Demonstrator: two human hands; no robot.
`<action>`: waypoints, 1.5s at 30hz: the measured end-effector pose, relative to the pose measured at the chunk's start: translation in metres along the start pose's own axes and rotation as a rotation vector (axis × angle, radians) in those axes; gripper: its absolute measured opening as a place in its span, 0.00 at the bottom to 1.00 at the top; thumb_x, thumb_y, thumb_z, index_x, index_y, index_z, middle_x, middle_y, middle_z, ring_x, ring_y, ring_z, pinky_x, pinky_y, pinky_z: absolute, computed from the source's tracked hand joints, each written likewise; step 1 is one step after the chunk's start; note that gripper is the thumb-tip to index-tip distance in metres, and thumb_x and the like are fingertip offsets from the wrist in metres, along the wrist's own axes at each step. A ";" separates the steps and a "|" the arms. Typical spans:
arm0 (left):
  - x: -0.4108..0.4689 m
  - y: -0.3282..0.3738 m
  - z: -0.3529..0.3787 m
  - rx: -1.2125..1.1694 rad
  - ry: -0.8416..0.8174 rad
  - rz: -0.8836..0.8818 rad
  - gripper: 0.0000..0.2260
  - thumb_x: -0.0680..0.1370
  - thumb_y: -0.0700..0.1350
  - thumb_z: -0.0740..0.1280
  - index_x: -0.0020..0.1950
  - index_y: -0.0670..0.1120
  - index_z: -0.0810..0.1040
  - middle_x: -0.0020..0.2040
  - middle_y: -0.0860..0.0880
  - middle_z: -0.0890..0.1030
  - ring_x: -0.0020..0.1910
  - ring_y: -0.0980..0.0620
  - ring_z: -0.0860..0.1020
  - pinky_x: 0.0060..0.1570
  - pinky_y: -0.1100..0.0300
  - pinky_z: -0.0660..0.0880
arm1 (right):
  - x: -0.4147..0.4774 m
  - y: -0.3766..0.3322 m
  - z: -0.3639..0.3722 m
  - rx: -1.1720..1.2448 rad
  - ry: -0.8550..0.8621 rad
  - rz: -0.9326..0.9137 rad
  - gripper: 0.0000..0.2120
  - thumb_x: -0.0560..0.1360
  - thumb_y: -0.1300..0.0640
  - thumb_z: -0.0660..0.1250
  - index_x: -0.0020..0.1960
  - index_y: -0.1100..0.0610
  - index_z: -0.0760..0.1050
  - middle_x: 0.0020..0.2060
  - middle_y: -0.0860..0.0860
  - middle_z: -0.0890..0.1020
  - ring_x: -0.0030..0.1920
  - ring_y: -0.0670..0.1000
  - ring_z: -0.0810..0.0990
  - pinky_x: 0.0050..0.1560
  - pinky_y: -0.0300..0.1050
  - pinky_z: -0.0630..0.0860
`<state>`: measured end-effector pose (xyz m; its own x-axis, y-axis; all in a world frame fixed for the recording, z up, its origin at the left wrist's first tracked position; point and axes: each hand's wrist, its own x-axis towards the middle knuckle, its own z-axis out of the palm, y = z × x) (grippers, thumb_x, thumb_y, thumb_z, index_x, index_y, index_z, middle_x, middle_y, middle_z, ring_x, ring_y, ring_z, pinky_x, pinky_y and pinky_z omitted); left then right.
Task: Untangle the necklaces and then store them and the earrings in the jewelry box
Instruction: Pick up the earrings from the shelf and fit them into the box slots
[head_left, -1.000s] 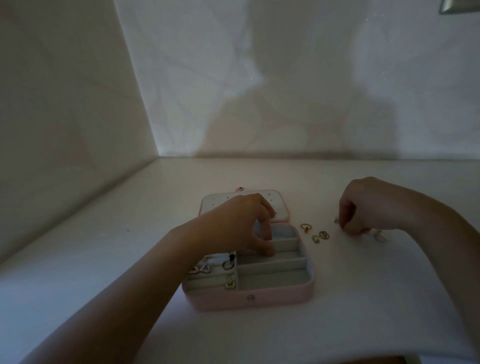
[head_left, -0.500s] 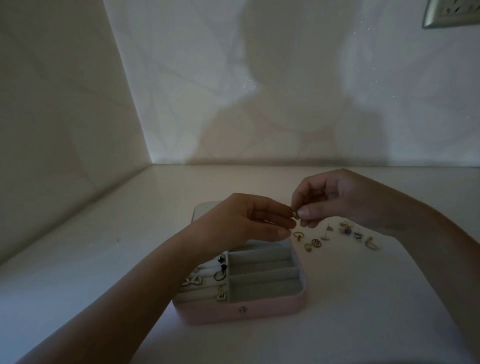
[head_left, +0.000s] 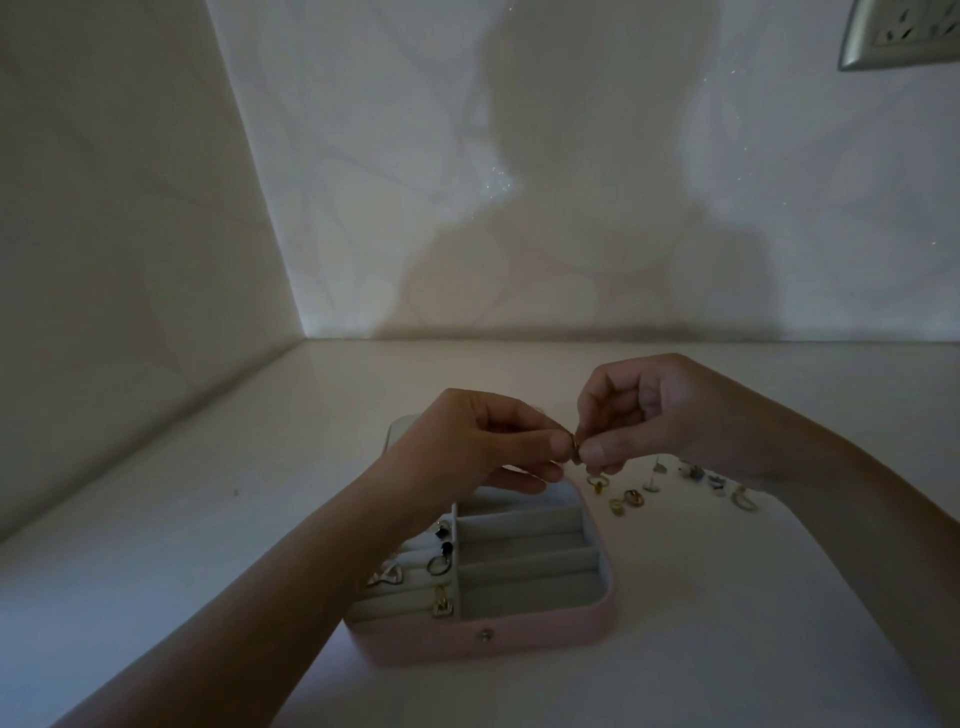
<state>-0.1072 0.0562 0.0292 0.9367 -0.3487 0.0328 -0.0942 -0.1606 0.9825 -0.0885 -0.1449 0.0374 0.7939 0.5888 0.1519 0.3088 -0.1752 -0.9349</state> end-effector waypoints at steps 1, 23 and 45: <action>0.000 0.001 0.000 -0.014 -0.005 -0.007 0.02 0.73 0.38 0.71 0.42 0.42 0.83 0.37 0.46 0.84 0.37 0.54 0.83 0.37 0.66 0.78 | 0.000 -0.001 0.000 0.002 -0.003 0.005 0.09 0.63 0.63 0.74 0.42 0.60 0.78 0.36 0.57 0.83 0.36 0.49 0.82 0.39 0.39 0.78; -0.003 0.005 -0.004 -0.162 -0.129 0.032 0.01 0.71 0.42 0.72 0.40 0.45 0.81 0.38 0.50 0.81 0.39 0.56 0.79 0.37 0.64 0.77 | 0.000 0.001 0.010 0.091 0.142 -0.182 0.09 0.64 0.65 0.73 0.44 0.61 0.83 0.36 0.55 0.84 0.34 0.50 0.80 0.36 0.37 0.77; -0.001 0.002 0.001 -0.288 0.011 -0.099 0.05 0.69 0.40 0.70 0.43 0.40 0.82 0.34 0.45 0.82 0.32 0.55 0.81 0.33 0.68 0.77 | 0.007 0.008 0.018 0.023 0.200 -0.318 0.07 0.63 0.61 0.75 0.41 0.58 0.84 0.40 0.49 0.82 0.37 0.48 0.79 0.38 0.34 0.74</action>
<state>-0.1085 0.0554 0.0307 0.9403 -0.3338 -0.0657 0.0962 0.0755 0.9925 -0.0899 -0.1284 0.0256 0.7475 0.4447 0.4934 0.5465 0.0105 -0.8374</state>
